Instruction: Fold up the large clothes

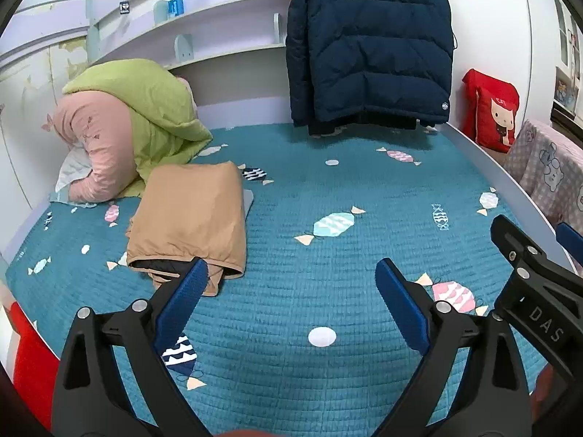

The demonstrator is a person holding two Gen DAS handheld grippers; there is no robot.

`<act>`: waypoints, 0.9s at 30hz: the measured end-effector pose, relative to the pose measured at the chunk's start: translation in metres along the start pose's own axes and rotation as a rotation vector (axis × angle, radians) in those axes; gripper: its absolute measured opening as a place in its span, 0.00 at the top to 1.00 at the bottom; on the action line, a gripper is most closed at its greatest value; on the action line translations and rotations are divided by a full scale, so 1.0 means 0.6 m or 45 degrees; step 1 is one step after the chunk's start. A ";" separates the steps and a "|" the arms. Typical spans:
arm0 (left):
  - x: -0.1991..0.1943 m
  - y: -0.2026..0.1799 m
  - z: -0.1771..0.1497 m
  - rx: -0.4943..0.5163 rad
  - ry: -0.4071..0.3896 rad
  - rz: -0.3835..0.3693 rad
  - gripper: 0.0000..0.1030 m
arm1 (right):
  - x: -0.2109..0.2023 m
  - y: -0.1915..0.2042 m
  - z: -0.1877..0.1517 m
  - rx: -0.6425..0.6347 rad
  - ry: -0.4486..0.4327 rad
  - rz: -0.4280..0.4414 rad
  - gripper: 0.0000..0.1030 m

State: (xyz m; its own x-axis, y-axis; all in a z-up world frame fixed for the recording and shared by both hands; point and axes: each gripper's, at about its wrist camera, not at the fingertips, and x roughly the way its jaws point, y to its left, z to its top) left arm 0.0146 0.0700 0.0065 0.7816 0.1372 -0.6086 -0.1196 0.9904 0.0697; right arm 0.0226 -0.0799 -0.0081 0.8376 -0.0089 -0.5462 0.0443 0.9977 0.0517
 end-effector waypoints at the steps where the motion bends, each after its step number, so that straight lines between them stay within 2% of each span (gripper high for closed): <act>1: -0.001 0.000 0.000 -0.002 -0.003 0.001 0.09 | -0.001 -0.001 0.000 0.000 -0.004 -0.003 0.07; 14: 0.016 0.023 -0.006 -0.097 0.066 -0.052 0.08 | -0.006 0.000 -0.009 -0.022 -0.011 -0.057 0.07; 27: 0.001 0.020 -0.006 -0.067 0.027 -0.067 0.08 | -0.016 0.004 -0.018 -0.027 -0.017 -0.072 0.07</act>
State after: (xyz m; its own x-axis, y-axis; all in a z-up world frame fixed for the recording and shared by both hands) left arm 0.0115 0.0818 0.0038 0.7744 0.0838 -0.6271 -0.1109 0.9938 -0.0041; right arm 0.0088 -0.0766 -0.0118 0.8414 -0.0662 -0.5364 0.0804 0.9968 0.0031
